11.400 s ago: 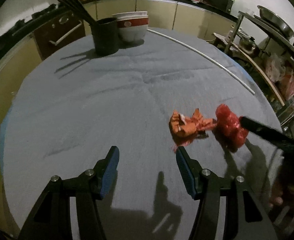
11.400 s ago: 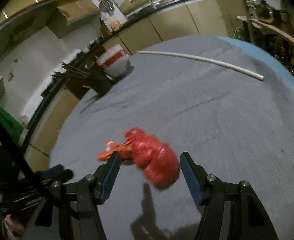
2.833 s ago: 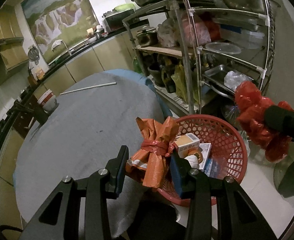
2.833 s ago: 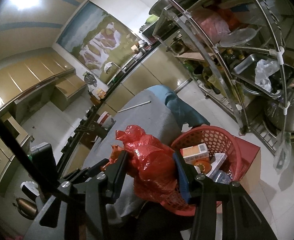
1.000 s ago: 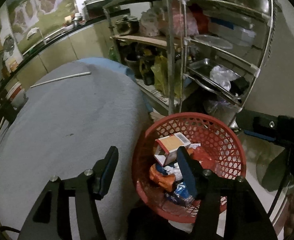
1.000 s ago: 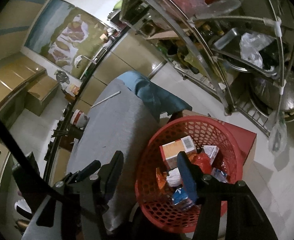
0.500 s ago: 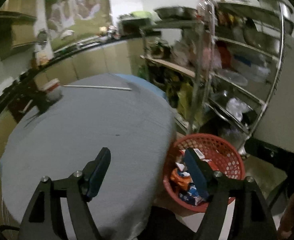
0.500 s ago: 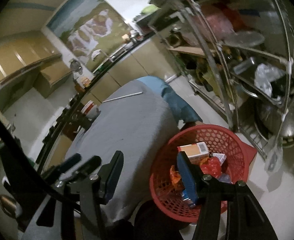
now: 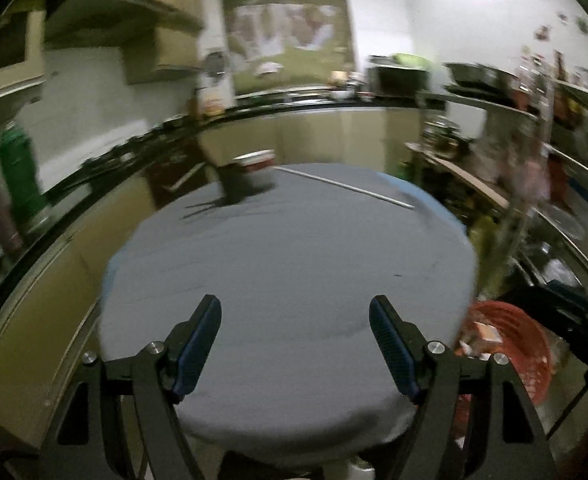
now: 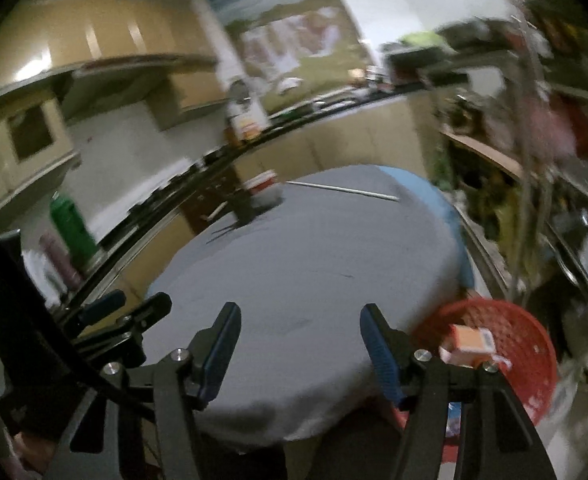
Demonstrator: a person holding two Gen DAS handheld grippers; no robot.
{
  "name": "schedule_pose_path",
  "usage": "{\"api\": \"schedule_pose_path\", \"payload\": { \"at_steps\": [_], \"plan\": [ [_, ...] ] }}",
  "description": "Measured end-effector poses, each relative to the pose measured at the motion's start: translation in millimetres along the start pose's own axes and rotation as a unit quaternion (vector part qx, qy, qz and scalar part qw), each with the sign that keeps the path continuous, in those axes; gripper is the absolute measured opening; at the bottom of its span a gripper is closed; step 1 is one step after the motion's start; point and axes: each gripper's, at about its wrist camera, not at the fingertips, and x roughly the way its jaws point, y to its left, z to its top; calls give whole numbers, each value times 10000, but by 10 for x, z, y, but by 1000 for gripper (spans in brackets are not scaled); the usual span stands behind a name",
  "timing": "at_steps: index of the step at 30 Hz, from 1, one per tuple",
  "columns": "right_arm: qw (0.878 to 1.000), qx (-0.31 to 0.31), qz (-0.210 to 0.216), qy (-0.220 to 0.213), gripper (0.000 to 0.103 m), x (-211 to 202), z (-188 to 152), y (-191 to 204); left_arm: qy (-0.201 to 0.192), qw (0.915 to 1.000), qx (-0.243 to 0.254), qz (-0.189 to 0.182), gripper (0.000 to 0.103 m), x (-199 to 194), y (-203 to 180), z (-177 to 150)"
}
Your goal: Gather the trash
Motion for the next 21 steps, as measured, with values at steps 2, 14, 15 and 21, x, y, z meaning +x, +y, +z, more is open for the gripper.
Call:
{"api": "schedule_pose_path", "payload": {
  "at_steps": [2,14,15,21],
  "plan": [
    [9997,-239,0,-36,66,21,43,240,-41,9996,-215,163,77,-42,216,0],
    [9913,-1297,-73,-209,66,-31,-56,1261,-216,9951,-730,625,77,-165,856,-21],
    [9912,-1306,-65,-208,66,-21,-54,1297,-232,9951,-724,637,77,-178,889,-18],
    [9917,-1273,-73,-145,66,-14,-59,1398,-375,9940,-784,659,77,-287,959,-27]
  ]
}}
